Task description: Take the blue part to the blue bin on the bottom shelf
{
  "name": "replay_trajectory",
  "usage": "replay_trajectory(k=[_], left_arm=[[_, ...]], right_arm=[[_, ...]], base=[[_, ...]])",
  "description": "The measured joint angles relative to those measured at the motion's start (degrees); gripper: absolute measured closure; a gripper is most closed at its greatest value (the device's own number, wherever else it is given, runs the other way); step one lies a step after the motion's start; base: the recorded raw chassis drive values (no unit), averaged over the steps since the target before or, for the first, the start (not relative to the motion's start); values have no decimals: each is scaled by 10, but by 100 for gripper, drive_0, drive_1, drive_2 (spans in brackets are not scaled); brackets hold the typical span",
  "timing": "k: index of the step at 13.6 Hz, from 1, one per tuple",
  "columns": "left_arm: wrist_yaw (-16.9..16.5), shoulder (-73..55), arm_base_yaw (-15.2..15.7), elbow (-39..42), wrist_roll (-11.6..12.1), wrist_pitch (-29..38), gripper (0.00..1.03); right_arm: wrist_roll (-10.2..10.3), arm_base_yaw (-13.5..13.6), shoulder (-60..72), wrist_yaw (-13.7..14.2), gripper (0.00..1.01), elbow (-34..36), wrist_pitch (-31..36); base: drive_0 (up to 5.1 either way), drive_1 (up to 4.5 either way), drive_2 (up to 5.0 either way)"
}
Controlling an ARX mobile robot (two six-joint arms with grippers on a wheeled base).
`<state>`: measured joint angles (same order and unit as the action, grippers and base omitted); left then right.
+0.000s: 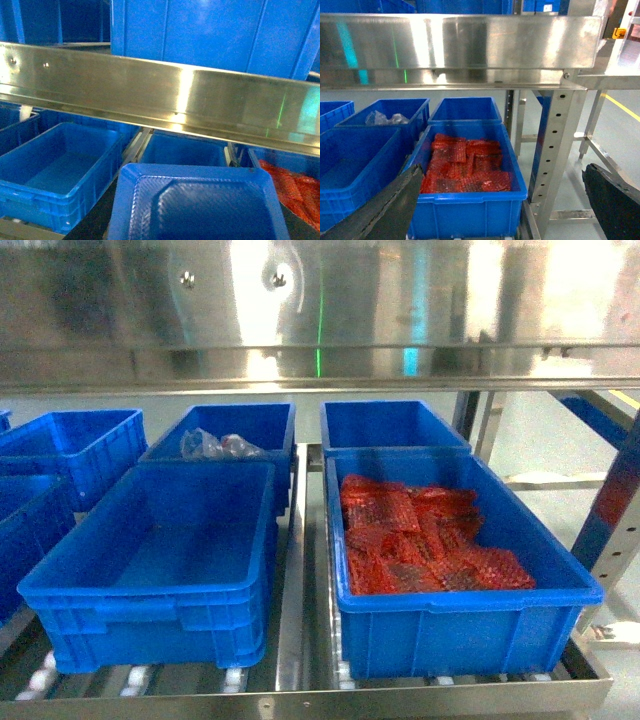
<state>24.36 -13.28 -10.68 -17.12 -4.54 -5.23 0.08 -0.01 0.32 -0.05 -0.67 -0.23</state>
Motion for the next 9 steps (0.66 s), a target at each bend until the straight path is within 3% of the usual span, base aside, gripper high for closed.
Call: replay_trajectory(k=[9], left_arm=[[0, 0, 0, 0, 0, -1, 60]], right_arm=[[1, 0, 0, 0, 3, 0, -1]], base=[[-95, -95, -95]])
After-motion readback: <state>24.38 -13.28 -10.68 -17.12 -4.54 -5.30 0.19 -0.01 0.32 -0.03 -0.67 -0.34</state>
